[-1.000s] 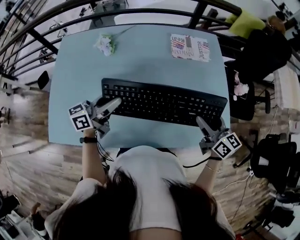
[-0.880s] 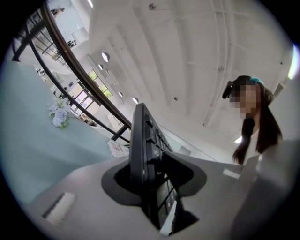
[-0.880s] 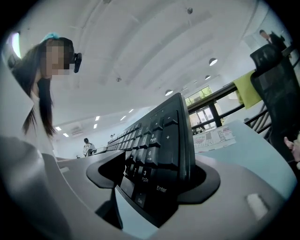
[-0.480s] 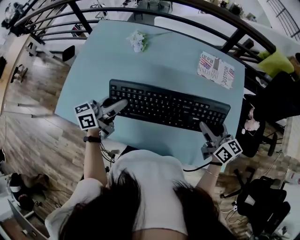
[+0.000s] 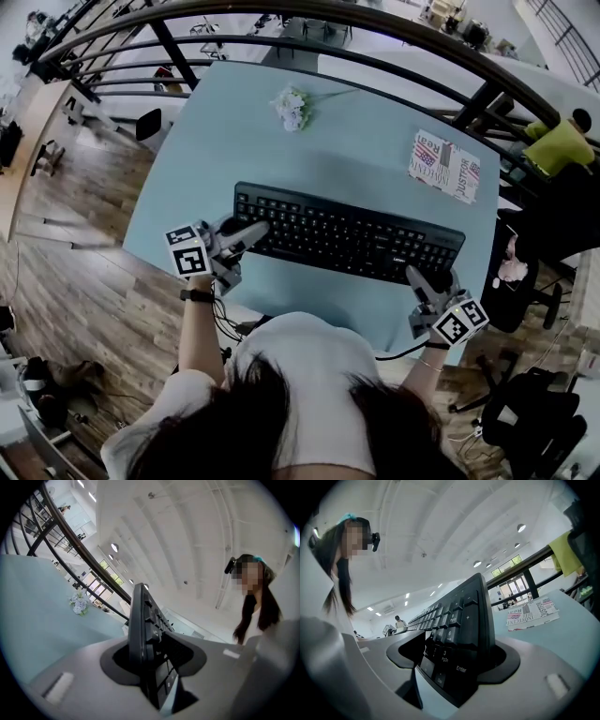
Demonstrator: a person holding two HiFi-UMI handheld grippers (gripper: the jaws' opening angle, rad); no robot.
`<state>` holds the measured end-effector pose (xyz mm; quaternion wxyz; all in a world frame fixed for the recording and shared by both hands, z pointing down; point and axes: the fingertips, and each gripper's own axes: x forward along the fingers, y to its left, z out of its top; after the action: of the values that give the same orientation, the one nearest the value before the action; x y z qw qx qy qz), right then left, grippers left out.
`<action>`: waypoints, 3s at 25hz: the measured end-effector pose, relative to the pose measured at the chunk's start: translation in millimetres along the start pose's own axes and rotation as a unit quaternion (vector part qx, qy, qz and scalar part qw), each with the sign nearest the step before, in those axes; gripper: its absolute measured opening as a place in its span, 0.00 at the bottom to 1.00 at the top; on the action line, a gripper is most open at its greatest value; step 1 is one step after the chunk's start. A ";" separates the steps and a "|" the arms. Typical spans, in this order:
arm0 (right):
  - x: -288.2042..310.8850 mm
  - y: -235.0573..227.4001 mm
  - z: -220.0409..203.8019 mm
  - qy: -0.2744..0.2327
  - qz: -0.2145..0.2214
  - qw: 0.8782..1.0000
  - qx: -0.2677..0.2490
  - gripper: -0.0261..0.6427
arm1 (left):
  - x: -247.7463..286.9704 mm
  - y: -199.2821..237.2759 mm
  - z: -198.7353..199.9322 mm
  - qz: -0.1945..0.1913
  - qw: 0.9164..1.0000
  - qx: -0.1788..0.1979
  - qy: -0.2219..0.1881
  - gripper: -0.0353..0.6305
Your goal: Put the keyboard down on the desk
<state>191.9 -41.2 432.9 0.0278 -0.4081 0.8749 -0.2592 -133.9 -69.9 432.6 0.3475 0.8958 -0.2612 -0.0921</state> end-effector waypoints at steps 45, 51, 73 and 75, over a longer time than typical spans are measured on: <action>42.5 -80.7 -112.7 0.043 -0.137 0.986 0.085 0.59 | 24.3 149.3 -66.7 0.150 0.987 -0.020 0.061 0.48; 41.0 -97.7 -129.1 0.059 -0.168 0.979 0.099 0.61 | 28.5 164.6 -84.5 0.195 0.977 -0.026 0.078 0.51; 35.2 -121.5 -160.9 0.117 -0.254 0.950 0.138 0.64 | 20.0 192.6 -115.7 0.342 0.928 -0.023 0.148 0.58; 29.8 -126.5 -161.3 0.118 -0.277 0.945 0.128 0.64 | 16.8 194.4 -117.0 0.358 0.921 -0.001 0.156 0.59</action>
<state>218.7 -60.7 637.4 -0.0962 -0.5941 0.6835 -0.4130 -157.7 -132.5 650.0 0.3948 0.7453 -0.5066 0.1789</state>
